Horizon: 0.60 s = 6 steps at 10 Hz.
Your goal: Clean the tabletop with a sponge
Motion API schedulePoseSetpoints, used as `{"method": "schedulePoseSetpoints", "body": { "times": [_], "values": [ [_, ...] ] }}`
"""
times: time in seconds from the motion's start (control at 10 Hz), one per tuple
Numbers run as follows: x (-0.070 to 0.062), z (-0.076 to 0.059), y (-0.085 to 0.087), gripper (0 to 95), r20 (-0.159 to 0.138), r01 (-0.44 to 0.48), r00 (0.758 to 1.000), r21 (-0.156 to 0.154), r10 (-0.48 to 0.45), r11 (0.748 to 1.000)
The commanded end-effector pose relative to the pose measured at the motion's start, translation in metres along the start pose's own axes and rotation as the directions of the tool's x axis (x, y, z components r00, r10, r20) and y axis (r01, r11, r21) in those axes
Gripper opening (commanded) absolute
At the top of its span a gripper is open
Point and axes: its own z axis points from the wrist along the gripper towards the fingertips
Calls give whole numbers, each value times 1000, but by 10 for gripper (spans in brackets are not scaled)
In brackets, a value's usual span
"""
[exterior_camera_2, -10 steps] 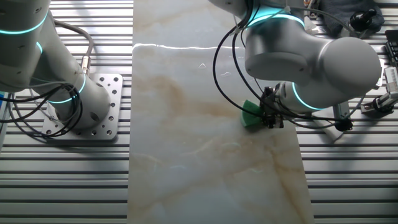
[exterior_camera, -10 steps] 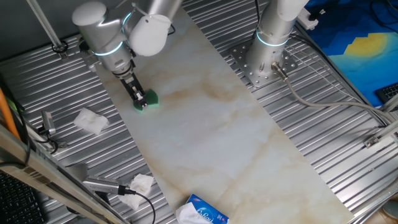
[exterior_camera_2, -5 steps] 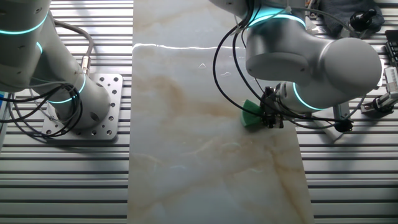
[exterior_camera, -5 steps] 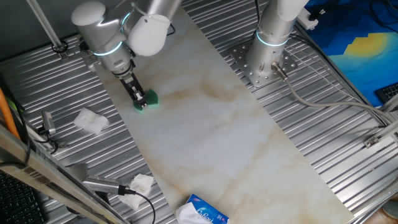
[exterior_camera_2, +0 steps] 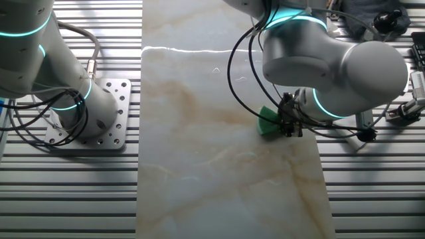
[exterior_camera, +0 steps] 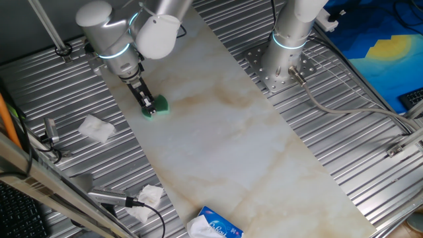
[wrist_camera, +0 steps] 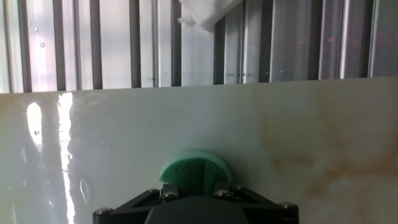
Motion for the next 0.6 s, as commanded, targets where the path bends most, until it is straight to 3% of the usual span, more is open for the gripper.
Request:
{"method": "schedulePoseSetpoints", "body": {
  "times": [0.1, 0.6],
  "values": [
    [1, 0, -1, 0, 4, -6, 1000, 2, 6, 1000],
    [9, 5, 15, 0, 16, -31, 999, 9, 31, 999]
  ]
}}
